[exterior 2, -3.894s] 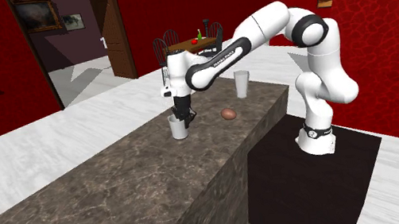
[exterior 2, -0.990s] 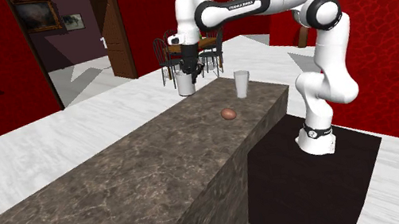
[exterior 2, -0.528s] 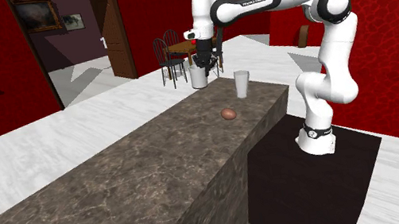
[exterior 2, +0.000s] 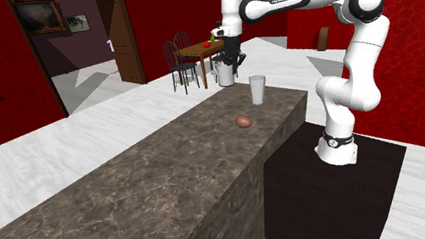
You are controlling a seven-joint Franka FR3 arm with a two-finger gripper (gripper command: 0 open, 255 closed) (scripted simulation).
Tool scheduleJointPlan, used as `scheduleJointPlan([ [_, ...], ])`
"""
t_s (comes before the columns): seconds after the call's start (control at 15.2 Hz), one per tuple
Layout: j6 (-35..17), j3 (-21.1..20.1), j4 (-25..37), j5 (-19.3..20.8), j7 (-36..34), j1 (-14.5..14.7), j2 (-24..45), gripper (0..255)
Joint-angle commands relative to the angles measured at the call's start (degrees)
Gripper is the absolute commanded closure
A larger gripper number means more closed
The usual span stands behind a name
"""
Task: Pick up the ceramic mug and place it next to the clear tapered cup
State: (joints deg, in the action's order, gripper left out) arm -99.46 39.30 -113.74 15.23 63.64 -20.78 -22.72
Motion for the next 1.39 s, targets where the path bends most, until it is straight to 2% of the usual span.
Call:
scheduleJointPlan([
  [0.0, 0.3, 0.7, -1.5, 1.5, 1.5, -1.3, -2.3, 255],
  [0.66, 3.3, 5.7, -3.8, 8.1, 11.2, -7.8, -11.0, 255],
  [1.32, 6.0, 14.2, 0.0, 13.2, 23.5, -11.5, -14.4, 255],
])
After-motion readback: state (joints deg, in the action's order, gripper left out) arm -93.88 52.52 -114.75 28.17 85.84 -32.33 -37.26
